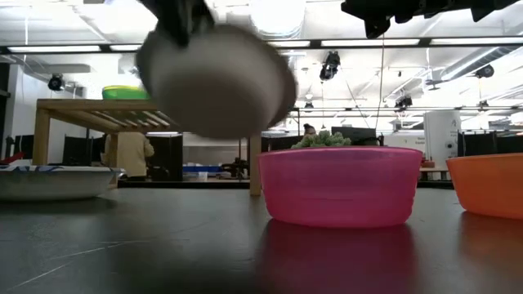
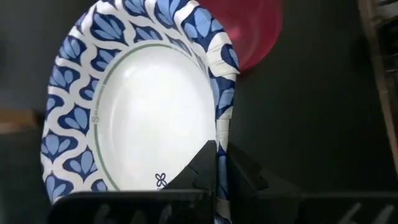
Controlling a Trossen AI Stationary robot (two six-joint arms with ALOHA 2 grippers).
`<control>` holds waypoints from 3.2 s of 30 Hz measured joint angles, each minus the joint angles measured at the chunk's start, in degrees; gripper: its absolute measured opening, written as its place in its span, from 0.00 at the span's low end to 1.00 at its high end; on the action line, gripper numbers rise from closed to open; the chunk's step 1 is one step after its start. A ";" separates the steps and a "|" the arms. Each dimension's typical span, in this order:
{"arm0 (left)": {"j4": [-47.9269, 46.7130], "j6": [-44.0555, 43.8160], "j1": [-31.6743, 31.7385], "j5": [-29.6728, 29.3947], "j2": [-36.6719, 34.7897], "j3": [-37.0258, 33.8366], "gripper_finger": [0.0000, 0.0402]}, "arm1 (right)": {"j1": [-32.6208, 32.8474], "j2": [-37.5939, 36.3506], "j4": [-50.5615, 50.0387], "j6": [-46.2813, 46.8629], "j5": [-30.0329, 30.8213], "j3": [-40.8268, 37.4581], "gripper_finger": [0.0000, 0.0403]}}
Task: Place and stack bowls onto a shelf
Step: Stack the right blue patterned bowl on top of the blue patterned bowl on the shelf, then stack the pink bowl on top of the green bowl on the shelf
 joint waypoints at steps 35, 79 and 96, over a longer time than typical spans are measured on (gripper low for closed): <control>-13.17 25.31 36.58 -14.60 -5.66 16.58 0.00 | -0.02 0.00 -0.20 -0.89 0.04 0.00 0.17; -19.34 20.31 38.29 -5.92 -3.59 16.58 0.42 | -0.04 0.02 -0.68 -0.91 0.08 0.00 0.17; -5.47 8.39 22.10 -8.01 -12.48 8.83 0.33 | -0.04 0.02 -0.63 -0.14 0.08 0.00 0.17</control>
